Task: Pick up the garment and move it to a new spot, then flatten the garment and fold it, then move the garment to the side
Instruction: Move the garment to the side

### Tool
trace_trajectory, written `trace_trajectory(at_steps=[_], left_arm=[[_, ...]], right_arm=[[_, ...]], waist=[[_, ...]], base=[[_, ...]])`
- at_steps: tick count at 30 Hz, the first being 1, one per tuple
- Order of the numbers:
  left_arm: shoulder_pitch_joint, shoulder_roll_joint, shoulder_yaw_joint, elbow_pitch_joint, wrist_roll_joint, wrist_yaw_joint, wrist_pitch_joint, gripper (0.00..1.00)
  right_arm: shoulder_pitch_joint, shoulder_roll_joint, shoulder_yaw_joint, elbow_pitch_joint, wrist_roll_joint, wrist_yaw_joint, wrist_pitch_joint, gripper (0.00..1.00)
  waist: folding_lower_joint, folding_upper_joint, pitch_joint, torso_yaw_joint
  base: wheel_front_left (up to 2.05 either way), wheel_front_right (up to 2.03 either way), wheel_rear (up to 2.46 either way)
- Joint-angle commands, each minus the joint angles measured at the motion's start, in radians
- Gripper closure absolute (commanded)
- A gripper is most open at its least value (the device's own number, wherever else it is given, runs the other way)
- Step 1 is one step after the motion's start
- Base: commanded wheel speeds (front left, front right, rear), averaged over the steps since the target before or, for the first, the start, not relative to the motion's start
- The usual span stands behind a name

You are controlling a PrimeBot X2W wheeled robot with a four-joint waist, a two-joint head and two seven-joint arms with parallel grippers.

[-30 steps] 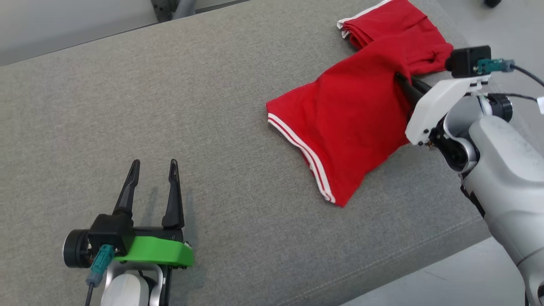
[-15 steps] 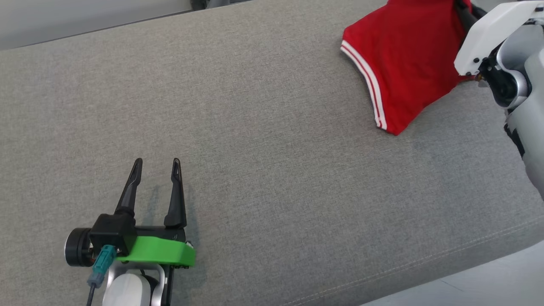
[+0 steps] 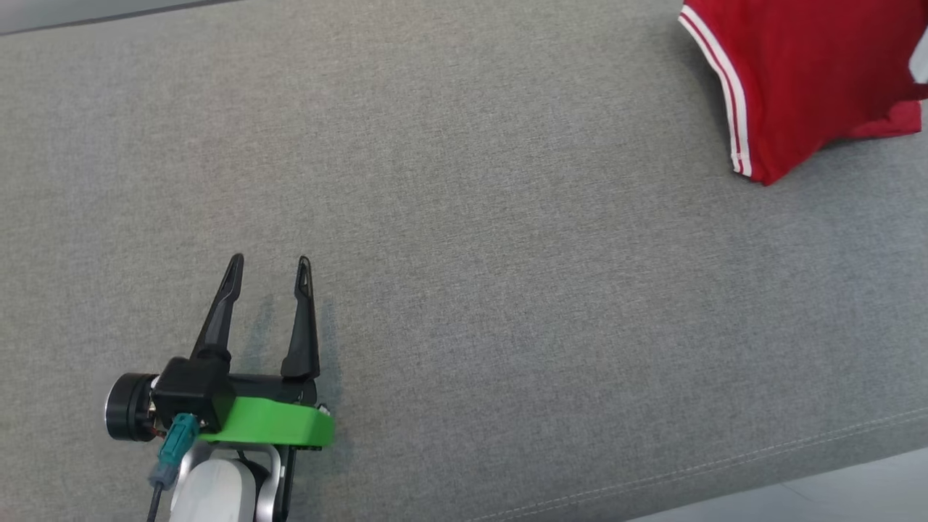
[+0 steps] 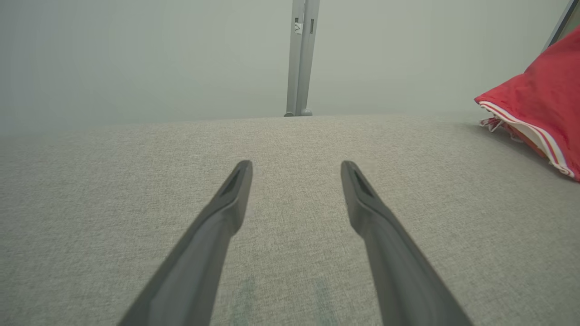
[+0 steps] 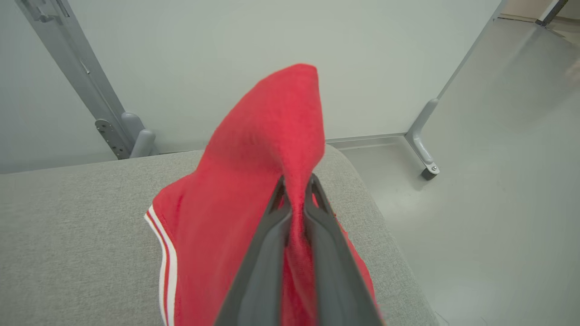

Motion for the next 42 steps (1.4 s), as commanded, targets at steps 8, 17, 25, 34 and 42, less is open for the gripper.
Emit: trace_trajectory(at_steps=[8,17,25,34,42], left_arm=[[-0.038,0.014,-0.009,-0.044,0.023,-0.006,0.000,0.00],[-0.051,0.026,-0.013,-0.070,0.031,-0.003,0.000,0.00],[-0.063,0.040,-0.019,-0.080,0.040,0.001,0.000,0.00],[-0.072,0.053,-0.027,-0.078,0.041,0.006,0.003,0.00],[-0.073,0.056,-0.033,-0.073,0.034,0.014,0.004,0.00]], right_arm=[[-0.054,-0.094,-0.071,0.144,-0.108,-0.002,-0.088,1.00],[-0.089,-0.177,-0.170,0.239,-0.221,-0.002,-0.110,1.00],[-0.042,-0.201,-0.312,0.248,-0.384,-0.002,-0.139,0.56],[-0.052,-0.156,-0.502,0.216,-0.611,-0.002,-0.245,0.00],[-0.012,-0.065,-0.648,0.128,-0.757,-0.002,-0.275,0.00]], waist=[[0.0000,0.0065,0.102,0.090],[0.0000,0.0065,0.176,0.141],[0.0000,0.0065,0.214,0.153],[0.0000,0.0065,0.219,0.136],[0.0000,0.0065,0.196,0.122]], base=[[0.00,0.00,0.00],[0.00,0.00,0.00],[0.00,0.00,0.00],[0.00,0.00,0.00],[0.00,0.00,0.00]])
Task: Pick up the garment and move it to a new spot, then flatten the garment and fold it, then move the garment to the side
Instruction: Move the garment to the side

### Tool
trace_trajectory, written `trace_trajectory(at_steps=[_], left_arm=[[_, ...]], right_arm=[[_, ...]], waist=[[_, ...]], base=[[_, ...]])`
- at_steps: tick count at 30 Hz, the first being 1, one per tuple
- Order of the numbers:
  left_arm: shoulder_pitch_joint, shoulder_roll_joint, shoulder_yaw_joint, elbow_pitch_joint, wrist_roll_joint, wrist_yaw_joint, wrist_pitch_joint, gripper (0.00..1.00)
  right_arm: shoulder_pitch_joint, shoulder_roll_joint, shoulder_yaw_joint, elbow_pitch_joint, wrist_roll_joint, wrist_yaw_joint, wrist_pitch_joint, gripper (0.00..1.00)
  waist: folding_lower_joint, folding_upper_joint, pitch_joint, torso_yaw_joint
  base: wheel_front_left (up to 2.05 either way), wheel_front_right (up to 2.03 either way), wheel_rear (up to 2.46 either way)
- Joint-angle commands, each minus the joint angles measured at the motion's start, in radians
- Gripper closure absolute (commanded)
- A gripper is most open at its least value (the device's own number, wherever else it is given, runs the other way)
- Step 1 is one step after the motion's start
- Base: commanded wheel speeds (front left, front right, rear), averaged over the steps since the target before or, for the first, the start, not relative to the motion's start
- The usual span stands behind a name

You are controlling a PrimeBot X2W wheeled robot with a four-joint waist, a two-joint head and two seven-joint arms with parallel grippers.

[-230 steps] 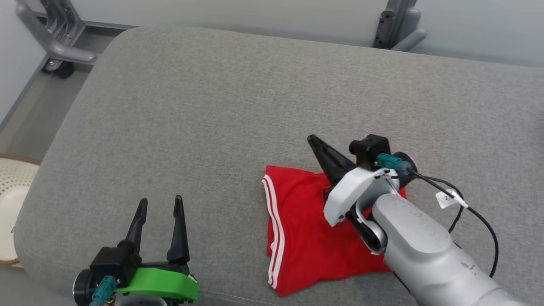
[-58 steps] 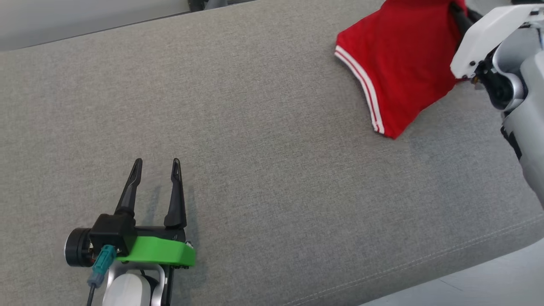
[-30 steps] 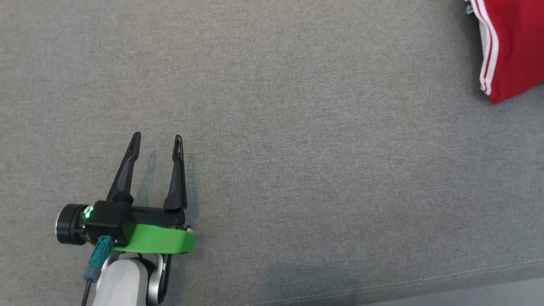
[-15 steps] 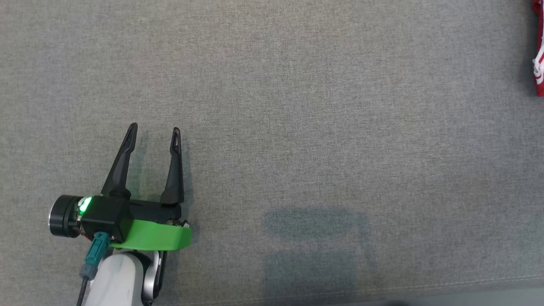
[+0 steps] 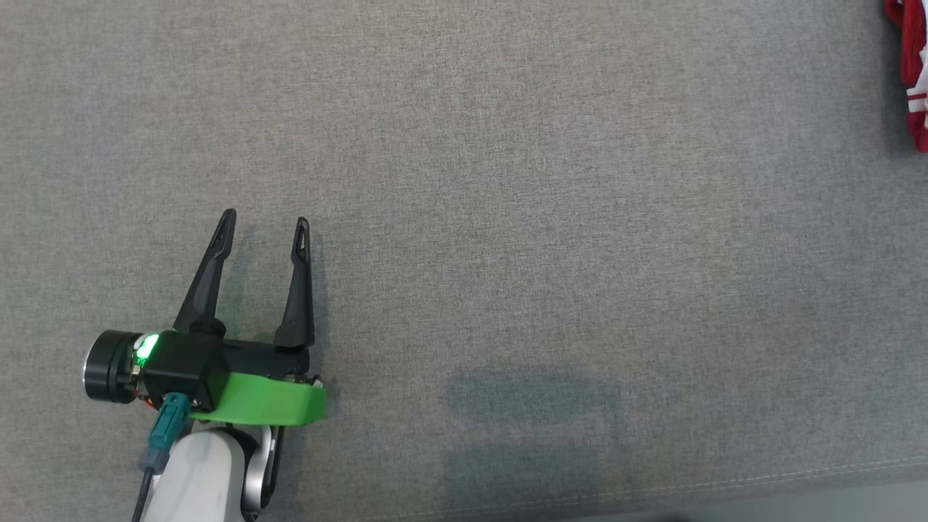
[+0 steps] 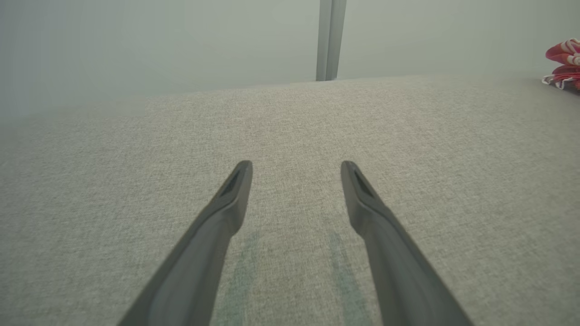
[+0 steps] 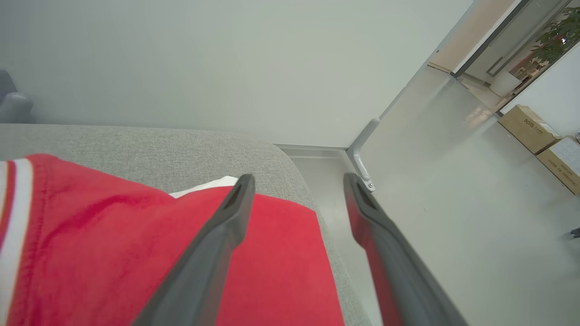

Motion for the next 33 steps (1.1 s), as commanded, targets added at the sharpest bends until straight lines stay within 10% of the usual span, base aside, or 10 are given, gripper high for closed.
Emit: trace_trajectory(at_steps=[1,16,33], left_arm=[[-0.014,0.006,0.001,0.003,-0.004,0.009,-0.002,0.00],[-0.039,-0.001,0.031,0.076,-0.048,0.018,-0.007,0.00],[0.096,-0.033,0.136,0.134,-0.115,0.063,-0.007,0.00]], right_arm=[[0.017,0.019,-0.017,-0.021,-0.026,-0.002,-0.009,0.00],[0.070,0.207,0.027,-0.085,-0.024,-0.002,-0.091,0.00],[0.575,0.354,0.301,-0.554,0.392,-0.002,-0.096,0.00]], waist=[[0.0000,0.0065,-0.013,-0.004],[0.0000,0.0065,-0.161,-0.029],[0.0000,0.0065,-0.404,-0.050]], base=[[0.00,0.00,0.00],[0.00,0.00,0.00],[0.00,0.00,0.00]])
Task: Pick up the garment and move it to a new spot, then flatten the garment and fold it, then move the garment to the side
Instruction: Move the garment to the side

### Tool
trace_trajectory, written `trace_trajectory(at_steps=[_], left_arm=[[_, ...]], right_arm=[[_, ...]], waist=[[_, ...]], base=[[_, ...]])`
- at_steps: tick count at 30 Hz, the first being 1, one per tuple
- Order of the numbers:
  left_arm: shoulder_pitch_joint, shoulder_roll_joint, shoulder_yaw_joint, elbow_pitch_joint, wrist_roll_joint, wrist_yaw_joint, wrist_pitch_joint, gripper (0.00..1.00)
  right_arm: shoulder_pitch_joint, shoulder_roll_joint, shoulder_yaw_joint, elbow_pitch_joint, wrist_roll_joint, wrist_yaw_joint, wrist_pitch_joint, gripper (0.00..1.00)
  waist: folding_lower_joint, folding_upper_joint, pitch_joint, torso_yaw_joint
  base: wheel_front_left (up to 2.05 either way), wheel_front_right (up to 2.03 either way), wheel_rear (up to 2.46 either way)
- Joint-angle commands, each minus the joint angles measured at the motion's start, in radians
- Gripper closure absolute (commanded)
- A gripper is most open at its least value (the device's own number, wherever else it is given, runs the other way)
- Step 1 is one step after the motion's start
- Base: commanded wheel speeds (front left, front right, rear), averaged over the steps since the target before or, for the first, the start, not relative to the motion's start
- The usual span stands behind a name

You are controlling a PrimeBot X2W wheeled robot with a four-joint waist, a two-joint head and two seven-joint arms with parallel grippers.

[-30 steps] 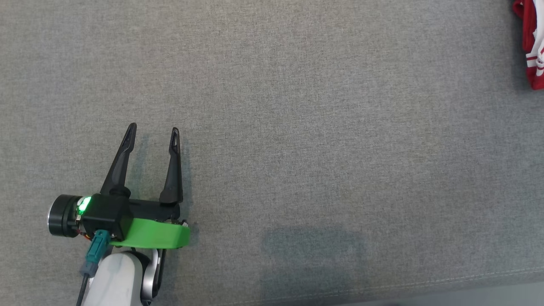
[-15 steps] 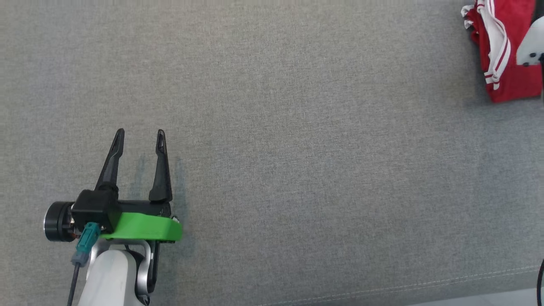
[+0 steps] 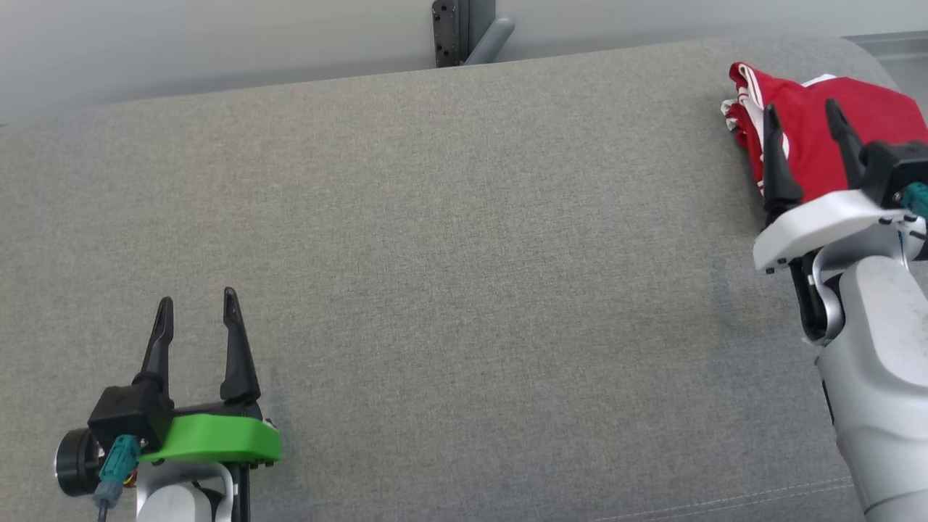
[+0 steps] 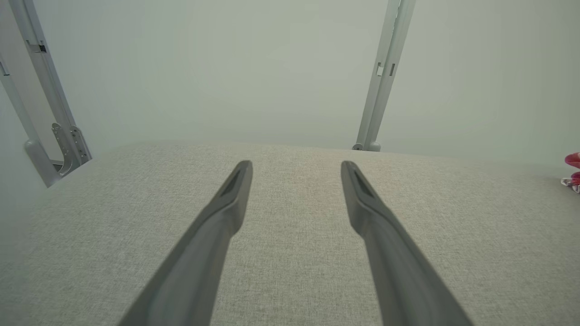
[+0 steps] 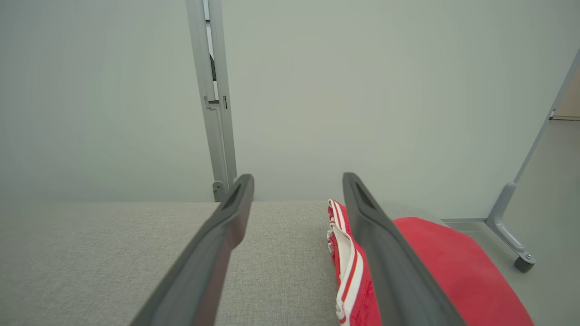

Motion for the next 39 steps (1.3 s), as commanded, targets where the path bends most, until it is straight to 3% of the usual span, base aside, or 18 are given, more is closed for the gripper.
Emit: trace_trajectory(at_steps=[1,18,39], left_arm=[[0.018,-0.003,0.010,-0.002,-0.003,0.003,-0.002,0.00],[0.141,-0.014,0.038,0.021,0.016,0.019,-0.001,0.00],[0.163,-0.019,0.000,0.036,0.031,0.020,-0.001,0.00]], right_arm=[[0.029,0.004,0.008,-0.022,0.007,-0.002,-0.004,0.00],[0.444,0.152,0.025,-0.382,0.007,-0.002,0.044,0.00],[0.579,0.161,0.098,-0.452,0.060,-0.002,0.021,0.00]], waist=[[0.0000,0.0065,-0.040,-0.010],[0.0000,0.0065,-0.111,0.019],[0.0000,0.0065,-0.128,0.033]], base=[[0.00,0.00,0.00],[0.00,0.00,0.00],[0.00,0.00,0.00]])
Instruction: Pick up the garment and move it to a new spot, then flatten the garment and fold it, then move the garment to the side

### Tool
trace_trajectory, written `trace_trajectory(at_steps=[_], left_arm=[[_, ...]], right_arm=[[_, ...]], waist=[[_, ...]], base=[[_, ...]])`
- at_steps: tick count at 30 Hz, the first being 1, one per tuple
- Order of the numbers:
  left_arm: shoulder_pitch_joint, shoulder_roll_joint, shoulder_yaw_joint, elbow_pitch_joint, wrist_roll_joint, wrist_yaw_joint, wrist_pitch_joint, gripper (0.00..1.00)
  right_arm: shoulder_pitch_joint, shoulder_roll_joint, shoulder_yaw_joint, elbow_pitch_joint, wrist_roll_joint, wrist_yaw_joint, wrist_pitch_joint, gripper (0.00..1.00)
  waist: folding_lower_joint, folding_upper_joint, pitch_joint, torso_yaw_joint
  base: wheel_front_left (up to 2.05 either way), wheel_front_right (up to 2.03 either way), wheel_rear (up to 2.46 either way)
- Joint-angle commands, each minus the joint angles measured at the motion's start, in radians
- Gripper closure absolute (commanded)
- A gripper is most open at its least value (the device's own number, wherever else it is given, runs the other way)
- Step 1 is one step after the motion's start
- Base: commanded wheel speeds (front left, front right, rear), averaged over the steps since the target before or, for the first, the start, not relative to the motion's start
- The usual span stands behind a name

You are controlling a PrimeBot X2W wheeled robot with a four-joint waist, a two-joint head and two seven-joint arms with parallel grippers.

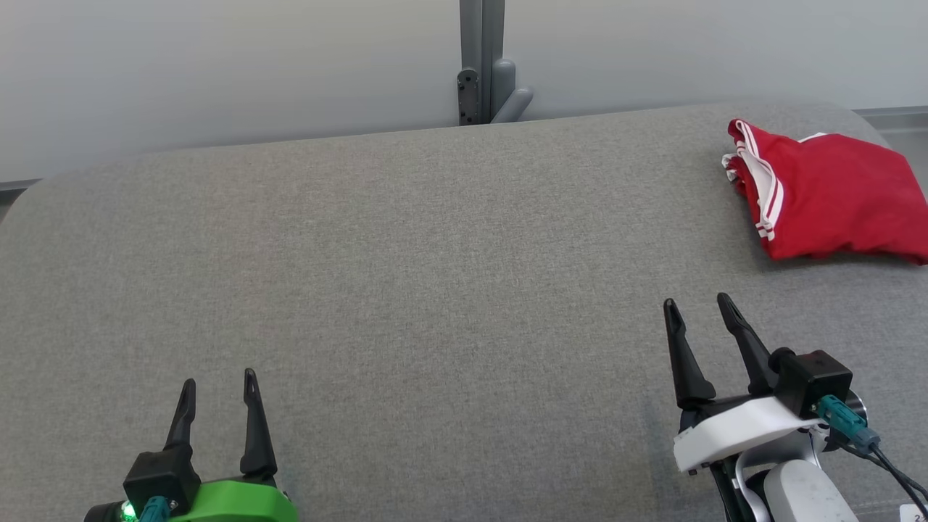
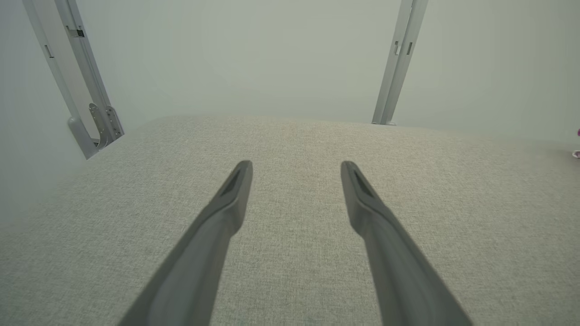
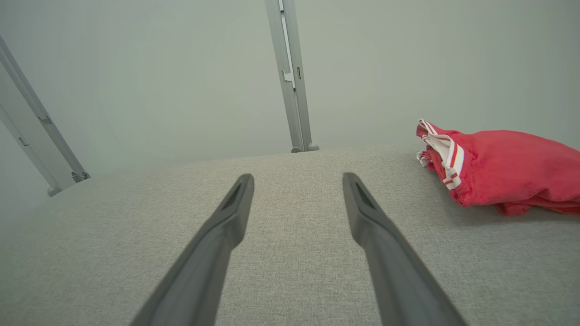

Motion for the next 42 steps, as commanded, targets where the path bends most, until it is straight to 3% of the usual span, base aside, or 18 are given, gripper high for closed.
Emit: trace_trajectory(at_steps=[1,15,16,20,42], left_arm=[[0.015,0.000,-0.002,0.001,0.006,0.003,0.000,0.00],[0.031,-0.001,-0.007,-0.006,0.013,-0.007,0.000,0.00],[0.017,-0.001,-0.006,0.002,0.007,-0.005,0.000,1.00],[0.017,-0.003,-0.004,0.035,-0.010,-0.007,0.007,1.00],[-0.017,-0.003,0.031,0.026,-0.390,-0.053,0.102,1.00]], right_arm=[[0.012,-0.001,0.002,0.000,0.000,-0.002,-0.009,0.00],[0.023,-0.001,0.013,0.004,0.009,-0.002,-0.005,0.00],[0.013,0.000,0.012,0.007,0.007,0.000,-0.003,1.00],[0.032,0.002,0.013,0.033,0.025,0.000,0.000,1.00],[0.029,-0.022,-0.019,0.028,0.422,0.000,0.074,1.00]], waist=[[0.0000,0.0065,-0.003,0.000],[0.0000,0.0065,-0.019,0.003],[0.0000,0.0000,-0.018,0.003],[0.0000,0.0001,-0.019,0.003],[0.0000,0.0011,-0.021,0.006]], base=[[0.00,0.00,0.00],[0.00,0.00,0.00],[0.00,0.00,0.00],[0.00,0.00,0.00],[0.00,0.00,0.00]])
